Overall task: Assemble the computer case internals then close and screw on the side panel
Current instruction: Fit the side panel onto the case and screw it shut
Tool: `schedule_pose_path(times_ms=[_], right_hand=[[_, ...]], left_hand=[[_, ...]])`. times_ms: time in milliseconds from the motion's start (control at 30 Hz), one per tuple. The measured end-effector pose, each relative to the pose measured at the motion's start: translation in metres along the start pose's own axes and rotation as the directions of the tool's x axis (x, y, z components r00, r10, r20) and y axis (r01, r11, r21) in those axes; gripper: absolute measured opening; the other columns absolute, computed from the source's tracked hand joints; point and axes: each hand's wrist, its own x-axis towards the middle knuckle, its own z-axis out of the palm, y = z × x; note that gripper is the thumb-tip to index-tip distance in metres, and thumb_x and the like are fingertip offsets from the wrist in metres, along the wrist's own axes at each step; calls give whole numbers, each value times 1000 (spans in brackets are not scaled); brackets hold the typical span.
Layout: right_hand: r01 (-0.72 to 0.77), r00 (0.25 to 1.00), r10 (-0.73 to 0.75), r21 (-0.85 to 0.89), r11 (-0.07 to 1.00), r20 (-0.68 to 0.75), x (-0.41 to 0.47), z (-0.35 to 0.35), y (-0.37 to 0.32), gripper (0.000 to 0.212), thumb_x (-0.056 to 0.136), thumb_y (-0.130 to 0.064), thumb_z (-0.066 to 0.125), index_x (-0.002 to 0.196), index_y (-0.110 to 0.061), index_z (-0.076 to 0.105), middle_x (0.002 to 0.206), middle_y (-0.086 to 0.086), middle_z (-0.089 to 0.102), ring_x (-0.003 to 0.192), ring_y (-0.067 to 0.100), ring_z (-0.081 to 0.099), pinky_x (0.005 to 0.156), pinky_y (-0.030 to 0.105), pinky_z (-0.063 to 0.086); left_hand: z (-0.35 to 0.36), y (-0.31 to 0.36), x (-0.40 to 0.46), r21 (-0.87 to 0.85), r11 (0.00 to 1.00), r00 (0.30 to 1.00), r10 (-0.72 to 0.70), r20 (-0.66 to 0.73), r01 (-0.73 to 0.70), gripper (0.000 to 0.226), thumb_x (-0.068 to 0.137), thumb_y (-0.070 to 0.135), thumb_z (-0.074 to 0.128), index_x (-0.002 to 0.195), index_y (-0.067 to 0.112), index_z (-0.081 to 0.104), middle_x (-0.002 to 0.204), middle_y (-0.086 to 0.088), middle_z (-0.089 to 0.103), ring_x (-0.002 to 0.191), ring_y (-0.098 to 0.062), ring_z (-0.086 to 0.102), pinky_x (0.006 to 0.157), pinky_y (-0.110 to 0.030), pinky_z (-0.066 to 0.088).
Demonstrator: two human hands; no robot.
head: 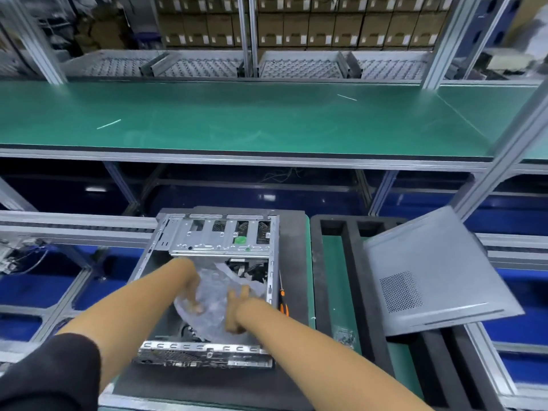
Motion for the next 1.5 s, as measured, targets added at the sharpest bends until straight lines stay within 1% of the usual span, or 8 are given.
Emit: schedule_pose_path(times_ms=[167,367,767,900,1000,1167,1333,1500], right_hand=[[162,938,-35,349,923,-345,-29,-45,51,47,94,-38,57,137,-19,49,144,19,49,125,39,52,97,46,49],[42,760,395,646,762,-516,-71,-51,217,19,95,-33,47,104,-17,53,106,7,67,116,32,43,82,43,47],[-592,374,879,654,472,-295,-172,45,466,78,91,-48,55,154,-18,20,151,27,33,139,45,34,115,48,26],[-466,407,893,796,385,-194,-183,51,481,77,94,-29,47,155,-9,3,132,18,57,113,36,58,102,45,36],[-331,395,887,863,381,-240,-187,38,485,52,95,-20,43,144,-10,29,116,16,63,96,35,58,88,43,42],[220,563,772,954,205,-296,-182,1,466,28,98,-17,37,106,-1,59,92,24,67,74,32,65,73,47,55],[284,803,566,955,-91,-185,-165,-3,435,38,92,-3,35,115,2,65,73,16,74,64,30,73,101,46,50],[227,873,457,971,-68,-172,-150,9,401,24,100,-26,40,115,-16,56,103,2,79,89,19,76,76,33,42]], left_hand=[[-51,41,-18,122,992,989,42,-141,-25,74,93,67,55,143,12,51,136,-6,61,112,-29,59,99,-39,48],[-137,131,-42,-172,908,889,311,-338,-383,47,100,51,53,120,9,55,107,-11,73,88,-26,70,83,-39,57],[-220,379,-53,-401,561,662,401,-633,-724,39,100,37,60,127,9,60,131,-9,64,116,-27,61,98,-33,48],[-235,420,-65,-509,396,641,380,-667,-764,34,102,39,57,119,10,62,112,-3,62,104,-22,62,84,-29,43],[-242,436,-79,-628,251,673,361,-646,-737,35,101,59,45,97,25,51,89,3,49,72,-13,47,69,-30,38],[-257,436,-97,-792,-8,755,296,-585,-611,76,95,70,46,147,15,38,122,-1,51,106,-26,58,77,-39,58],[-254,412,-101,-682,247,709,30,-704,-688,30,101,26,51,121,8,36,104,-17,59,94,-39,65,78,-54,60],[-237,366,-107,-698,335,692,-161,-704,-632,38,102,16,50,131,-5,35,127,-28,55,111,-44,60,84,-44,48]])
